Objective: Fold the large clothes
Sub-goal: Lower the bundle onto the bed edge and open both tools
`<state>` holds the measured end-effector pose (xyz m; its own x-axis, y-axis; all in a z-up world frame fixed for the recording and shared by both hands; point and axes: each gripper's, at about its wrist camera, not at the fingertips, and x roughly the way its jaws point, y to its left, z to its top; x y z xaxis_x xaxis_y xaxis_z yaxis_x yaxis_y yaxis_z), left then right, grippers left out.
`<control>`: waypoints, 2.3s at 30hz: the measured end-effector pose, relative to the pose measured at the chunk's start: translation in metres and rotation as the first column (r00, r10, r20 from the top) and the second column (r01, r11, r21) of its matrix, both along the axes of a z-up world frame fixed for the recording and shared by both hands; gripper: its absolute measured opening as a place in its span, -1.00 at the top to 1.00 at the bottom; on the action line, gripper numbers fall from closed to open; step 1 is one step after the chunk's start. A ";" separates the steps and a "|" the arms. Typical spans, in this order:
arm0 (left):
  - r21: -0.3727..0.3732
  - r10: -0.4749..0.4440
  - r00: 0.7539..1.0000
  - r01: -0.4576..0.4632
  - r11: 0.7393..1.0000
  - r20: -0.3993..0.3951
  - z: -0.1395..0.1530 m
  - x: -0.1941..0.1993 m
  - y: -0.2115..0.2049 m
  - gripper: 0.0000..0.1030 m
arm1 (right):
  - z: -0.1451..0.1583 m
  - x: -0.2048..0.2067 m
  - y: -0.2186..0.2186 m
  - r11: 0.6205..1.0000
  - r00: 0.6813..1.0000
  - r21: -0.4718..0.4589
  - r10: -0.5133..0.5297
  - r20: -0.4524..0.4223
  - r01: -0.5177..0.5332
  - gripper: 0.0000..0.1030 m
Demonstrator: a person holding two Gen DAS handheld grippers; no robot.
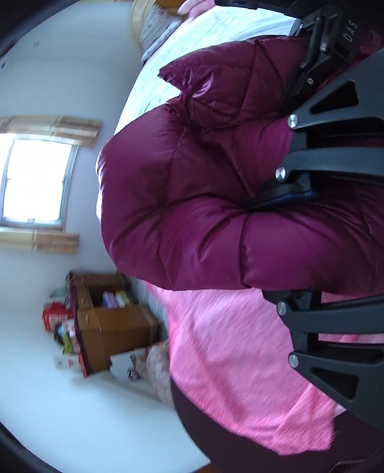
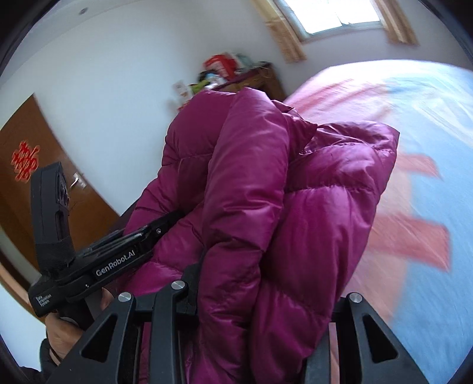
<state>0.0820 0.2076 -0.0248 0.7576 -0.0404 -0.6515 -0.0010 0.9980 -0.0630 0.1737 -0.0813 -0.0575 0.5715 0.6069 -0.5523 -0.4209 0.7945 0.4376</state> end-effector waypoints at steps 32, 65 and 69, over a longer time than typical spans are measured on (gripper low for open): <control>0.124 0.196 0.975 -0.182 0.975 -0.109 -0.037 0.085 0.039 0.01 | 0.031 0.040 0.041 0.975 0.973 -0.147 -0.142 0.182 0.169 0.15; 0.303 0.215 0.974 -0.182 0.935 -0.078 -0.041 0.084 0.003 -0.29 | -0.030 0.030 0.040 0.952 0.982 -0.242 -0.190 -0.001 0.184 0.55; 0.321 0.210 0.975 -0.178 0.930 -0.067 -0.041 0.081 -0.001 -0.29 | -0.030 -0.005 0.037 0.943 0.976 -0.252 -0.213 0.048 0.218 0.55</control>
